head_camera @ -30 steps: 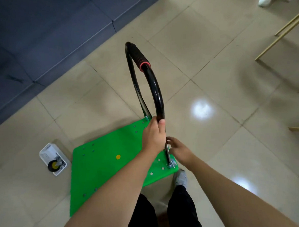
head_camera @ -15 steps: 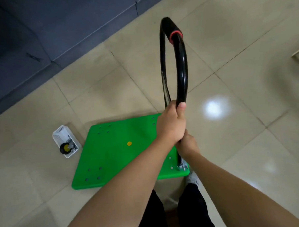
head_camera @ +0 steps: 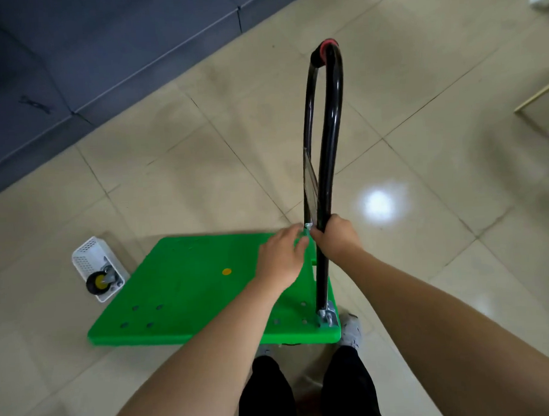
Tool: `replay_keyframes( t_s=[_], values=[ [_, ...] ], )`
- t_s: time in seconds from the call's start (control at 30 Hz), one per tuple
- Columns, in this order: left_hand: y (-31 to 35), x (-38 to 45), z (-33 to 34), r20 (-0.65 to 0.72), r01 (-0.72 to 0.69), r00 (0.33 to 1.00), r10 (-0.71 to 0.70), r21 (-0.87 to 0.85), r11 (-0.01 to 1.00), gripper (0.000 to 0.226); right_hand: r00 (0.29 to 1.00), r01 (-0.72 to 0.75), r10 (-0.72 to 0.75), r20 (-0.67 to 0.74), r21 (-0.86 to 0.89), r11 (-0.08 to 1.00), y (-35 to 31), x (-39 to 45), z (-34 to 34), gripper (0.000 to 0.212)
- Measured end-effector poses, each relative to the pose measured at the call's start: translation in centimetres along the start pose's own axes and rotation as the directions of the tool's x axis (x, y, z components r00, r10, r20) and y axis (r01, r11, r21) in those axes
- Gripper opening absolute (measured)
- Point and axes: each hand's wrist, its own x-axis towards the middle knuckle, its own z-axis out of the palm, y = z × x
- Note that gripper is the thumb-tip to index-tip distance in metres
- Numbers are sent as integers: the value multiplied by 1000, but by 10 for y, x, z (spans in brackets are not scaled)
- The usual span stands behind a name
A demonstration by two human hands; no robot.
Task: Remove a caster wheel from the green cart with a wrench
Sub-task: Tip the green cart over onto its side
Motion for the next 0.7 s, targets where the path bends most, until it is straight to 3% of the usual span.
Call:
replay_keyframes(
  t_s=[0.13,0.23,0.37,0.53,0.63,0.7],
  values=[
    [-61,-26,28,160,33,986,-51,115,993,60,999,8,-9,-49,-24,1000,-8,22,-4,40],
    [-97,-34,45,243,-22,969,-44,263,965,77,995,-10,7,-104,-29,1000,-13,41,-11,34],
    [-136,-43,63,367,-148,929,-55,504,851,93,979,-30,20,-200,-48,998,-23,64,-11,35],
    [-175,-54,71,286,-101,953,-98,608,787,85,942,17,28,-335,131,991,-20,68,11,30],
    [-196,-62,69,328,-194,944,-37,643,740,95,918,22,23,-395,107,994,-19,72,15,33],
    [-213,-65,62,262,-126,961,-85,691,711,103,910,10,18,-413,64,998,-22,78,14,37]
  ],
)
